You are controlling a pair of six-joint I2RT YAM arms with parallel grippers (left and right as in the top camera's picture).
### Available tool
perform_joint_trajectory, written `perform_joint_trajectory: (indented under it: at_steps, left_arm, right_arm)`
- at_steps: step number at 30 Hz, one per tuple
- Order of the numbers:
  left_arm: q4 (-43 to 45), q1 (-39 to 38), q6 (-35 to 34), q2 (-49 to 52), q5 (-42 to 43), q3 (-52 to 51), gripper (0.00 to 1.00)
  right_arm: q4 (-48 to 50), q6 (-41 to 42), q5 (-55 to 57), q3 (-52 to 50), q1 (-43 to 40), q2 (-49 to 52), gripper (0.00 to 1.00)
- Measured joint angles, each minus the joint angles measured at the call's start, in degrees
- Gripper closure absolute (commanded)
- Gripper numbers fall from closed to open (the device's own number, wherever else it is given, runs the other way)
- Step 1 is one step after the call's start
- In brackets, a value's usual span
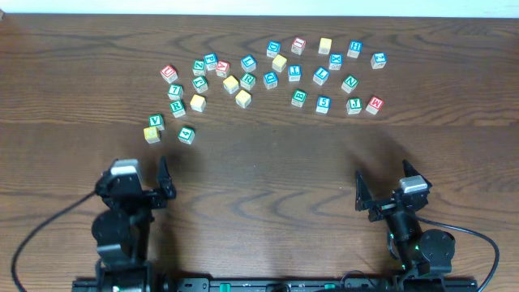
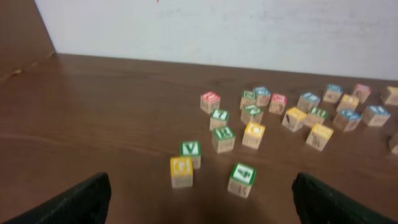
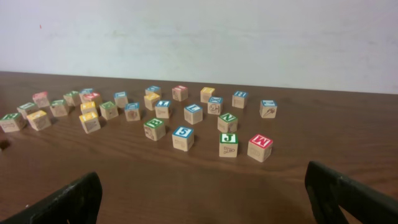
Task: Spell out CORL
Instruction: 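Reach the left gripper forward to the yellow C block and grasp it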
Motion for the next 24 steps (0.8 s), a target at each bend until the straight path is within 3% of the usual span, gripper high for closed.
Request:
perform_joint_trajectory:
  at_steps: [9, 14, 24]
  left_arm:
    - [-8.22, -0.02, -0.02, 18.51, 4.68, 17.68, 0.08]
    - [-19.54, -0.02, -0.02, 27.71, 7.85, 29.94, 0.08]
    - [-49.79, -1.46, 0.09, 52.61, 9.29, 64.15, 0.08]
  right_arm:
    - [0.0, 0.0, 0.0, 0.0, 0.0, 0.0, 0.01]
    - [-0.02, 0.0, 0.0, 0.0, 0.0, -0.02, 0.01]
    - [-0.02, 0.02, 0.0, 0.0, 0.0, -0.09, 0.01]
